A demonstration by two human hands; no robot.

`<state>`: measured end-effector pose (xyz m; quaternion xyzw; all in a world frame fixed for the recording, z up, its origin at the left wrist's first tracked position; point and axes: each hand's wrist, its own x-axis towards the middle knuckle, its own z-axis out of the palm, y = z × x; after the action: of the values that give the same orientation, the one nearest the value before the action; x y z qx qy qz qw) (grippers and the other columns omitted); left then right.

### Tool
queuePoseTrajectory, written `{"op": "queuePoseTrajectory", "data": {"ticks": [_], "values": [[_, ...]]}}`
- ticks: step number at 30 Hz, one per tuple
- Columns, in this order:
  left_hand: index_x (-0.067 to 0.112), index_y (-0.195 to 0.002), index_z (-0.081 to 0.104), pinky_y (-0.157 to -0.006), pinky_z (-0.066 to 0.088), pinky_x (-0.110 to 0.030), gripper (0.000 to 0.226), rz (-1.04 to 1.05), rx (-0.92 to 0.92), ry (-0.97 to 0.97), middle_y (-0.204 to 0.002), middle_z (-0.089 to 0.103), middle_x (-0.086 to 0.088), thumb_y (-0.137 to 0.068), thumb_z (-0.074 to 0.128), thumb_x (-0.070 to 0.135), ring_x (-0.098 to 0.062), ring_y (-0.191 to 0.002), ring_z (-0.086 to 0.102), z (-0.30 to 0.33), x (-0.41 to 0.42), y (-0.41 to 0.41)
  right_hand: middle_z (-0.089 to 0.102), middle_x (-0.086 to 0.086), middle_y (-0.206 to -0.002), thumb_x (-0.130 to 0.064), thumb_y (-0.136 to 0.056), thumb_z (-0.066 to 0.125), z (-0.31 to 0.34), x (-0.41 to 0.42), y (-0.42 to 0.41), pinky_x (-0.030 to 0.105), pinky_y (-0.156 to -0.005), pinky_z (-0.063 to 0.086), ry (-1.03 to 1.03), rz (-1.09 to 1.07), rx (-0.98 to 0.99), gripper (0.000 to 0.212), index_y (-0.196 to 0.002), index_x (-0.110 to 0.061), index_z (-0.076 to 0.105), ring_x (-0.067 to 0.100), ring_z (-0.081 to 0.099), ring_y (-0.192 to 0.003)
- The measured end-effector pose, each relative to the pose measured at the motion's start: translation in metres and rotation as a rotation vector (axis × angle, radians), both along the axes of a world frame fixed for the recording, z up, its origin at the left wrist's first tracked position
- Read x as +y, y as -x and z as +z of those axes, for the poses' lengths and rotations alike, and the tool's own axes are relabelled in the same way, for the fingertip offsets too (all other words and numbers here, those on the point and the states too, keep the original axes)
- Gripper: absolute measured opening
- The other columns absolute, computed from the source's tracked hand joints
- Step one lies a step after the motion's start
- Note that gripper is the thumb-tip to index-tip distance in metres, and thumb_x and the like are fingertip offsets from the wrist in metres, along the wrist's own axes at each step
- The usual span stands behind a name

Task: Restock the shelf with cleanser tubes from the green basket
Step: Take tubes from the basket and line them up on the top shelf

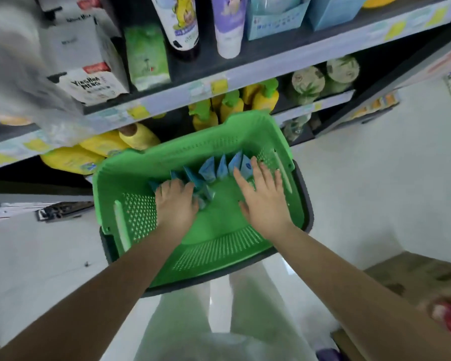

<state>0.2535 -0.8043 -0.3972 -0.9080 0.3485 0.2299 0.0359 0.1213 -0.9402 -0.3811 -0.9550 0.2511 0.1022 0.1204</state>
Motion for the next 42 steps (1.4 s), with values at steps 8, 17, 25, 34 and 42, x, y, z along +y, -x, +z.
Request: {"op": "queuePoseTrajectory", "data": {"ticks": [8, 17, 25, 34, 42], "values": [[0.003, -0.101, 0.064, -0.050, 0.036, -0.021, 0.023, 0.454, 0.468, -0.012, -0.083, 0.059, -0.005, -0.094, 0.047, 0.017, -0.015, -0.065, 0.050, -0.055, -0.045, -0.004, 0.024, 0.026, -0.150, -0.027, -0.082, 0.066, -0.027, -0.008, -0.001, 0.059, -0.108, 0.016, -0.107, -0.018, 0.035, 0.075, -0.146, -0.021, 0.028, 0.041, 0.031, -0.135], [-0.001, -0.102, 0.054, -0.060, 0.053, -0.032, 0.023, 0.622, 0.548, -0.095, -0.088, 0.064, -0.018, -0.094, 0.050, 0.020, -0.025, -0.067, 0.063, -0.103, -0.058, 0.005, 0.004, 0.019, -0.156, -0.033, -0.093, 0.050, -0.029, -0.013, -0.008, 0.051, -0.113, 0.001, -0.168, -0.001, 0.072, 0.072, -0.150, -0.023, 0.008, 0.036, 0.022, -0.139], [-0.006, -0.109, 0.052, -0.047, 0.046, -0.029, 0.027, 0.618, 0.573, -0.175, -0.092, 0.064, -0.018, -0.097, 0.043, 0.018, -0.022, -0.057, 0.059, -0.111, -0.059, 0.005, 0.003, 0.017, -0.156, -0.035, -0.094, 0.047, -0.028, -0.011, -0.016, 0.050, -0.114, 0.001, -0.198, -0.031, 0.072, 0.071, -0.150, -0.021, 0.006, 0.034, 0.022, -0.140], [0.000, -0.118, 0.056, -0.083, 0.042, -0.032, 0.033, 0.549, 0.520, -0.108, -0.120, 0.058, -0.017, -0.098, 0.038, 0.019, -0.030, -0.110, 0.055, -0.095, -0.052, 0.015, 0.007, 0.012, -0.156, -0.037, -0.096, 0.042, -0.023, -0.006, -0.020, 0.046, -0.115, 0.004, -0.239, -0.088, 0.097, 0.068, -0.150, -0.020, 0.004, 0.029, 0.023, -0.139], [0.012, -0.058, 0.046, -0.054, 0.031, -0.027, 0.040, 0.243, 0.692, 0.155, -0.054, 0.041, -0.002, -0.096, 0.043, 0.024, -0.016, -0.049, 0.039, -0.017, -0.041, 0.010, 0.023, 0.011, -0.152, -0.003, -0.086, 0.051, -0.002, -0.011, -0.019, 0.044, -0.112, 0.023, -0.313, -0.154, 0.107, 0.076, -0.149, -0.016, 0.012, 0.033, 0.033, -0.132]]}}
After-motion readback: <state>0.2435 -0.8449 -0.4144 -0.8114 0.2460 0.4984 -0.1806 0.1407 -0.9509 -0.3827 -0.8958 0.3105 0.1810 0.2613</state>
